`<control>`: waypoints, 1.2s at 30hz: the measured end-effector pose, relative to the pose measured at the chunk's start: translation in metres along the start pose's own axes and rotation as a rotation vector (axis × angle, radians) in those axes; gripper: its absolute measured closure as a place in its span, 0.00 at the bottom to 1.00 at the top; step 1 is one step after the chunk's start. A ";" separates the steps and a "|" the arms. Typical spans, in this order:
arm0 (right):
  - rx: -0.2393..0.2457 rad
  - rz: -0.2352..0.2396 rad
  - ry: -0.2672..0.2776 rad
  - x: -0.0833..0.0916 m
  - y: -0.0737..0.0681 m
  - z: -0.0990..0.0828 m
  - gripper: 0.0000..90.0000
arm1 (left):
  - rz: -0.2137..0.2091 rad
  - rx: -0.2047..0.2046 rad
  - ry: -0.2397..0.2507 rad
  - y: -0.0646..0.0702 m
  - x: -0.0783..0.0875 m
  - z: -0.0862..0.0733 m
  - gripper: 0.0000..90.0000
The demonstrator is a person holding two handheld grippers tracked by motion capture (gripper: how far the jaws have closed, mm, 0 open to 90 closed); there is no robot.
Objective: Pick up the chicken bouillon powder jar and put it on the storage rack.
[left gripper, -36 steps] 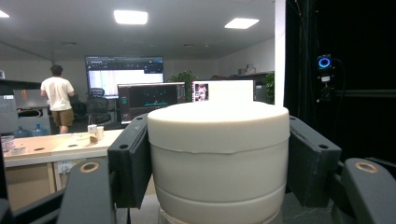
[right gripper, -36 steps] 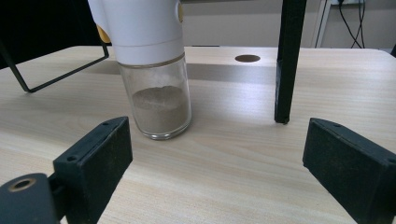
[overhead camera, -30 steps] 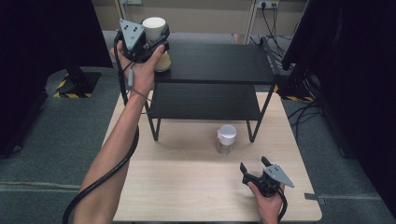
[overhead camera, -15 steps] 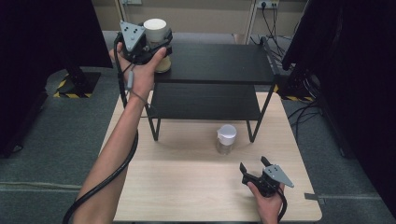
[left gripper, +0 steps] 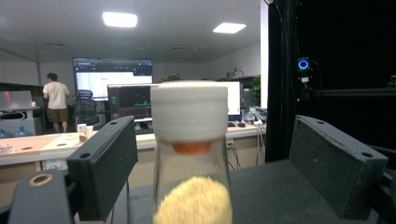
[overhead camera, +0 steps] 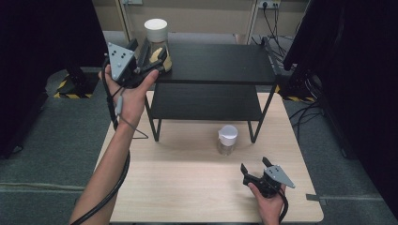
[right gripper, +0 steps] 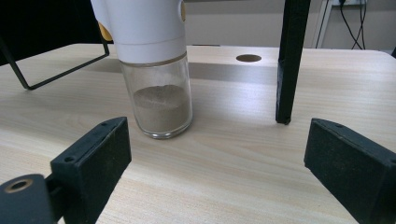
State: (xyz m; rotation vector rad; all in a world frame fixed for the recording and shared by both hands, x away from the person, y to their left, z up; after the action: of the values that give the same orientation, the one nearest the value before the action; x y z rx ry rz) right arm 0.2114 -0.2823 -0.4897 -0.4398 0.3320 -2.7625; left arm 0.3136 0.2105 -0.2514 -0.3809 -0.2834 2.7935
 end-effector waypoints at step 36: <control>0.003 -0.004 0.003 0.000 -0.001 -0.001 0.08 | -0.133 -0.081 0.011 0.029 0.058 -0.068 0.16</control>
State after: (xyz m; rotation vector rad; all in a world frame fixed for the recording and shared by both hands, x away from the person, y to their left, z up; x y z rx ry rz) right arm 0.2108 -0.2814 -0.4900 -0.4358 0.3279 -2.7678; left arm 0.2723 0.2123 -0.3359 -0.3820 -0.4051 2.6549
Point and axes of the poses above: each handheld gripper's, and its own axes: x roughly backward along the jaws, z roughly out of its top, y roughly to its right, the point moved 1 cm from there along -x, roughly forward along the jaws, and after that the axes turned 13 degrees about -x, right-handed, at the moved point
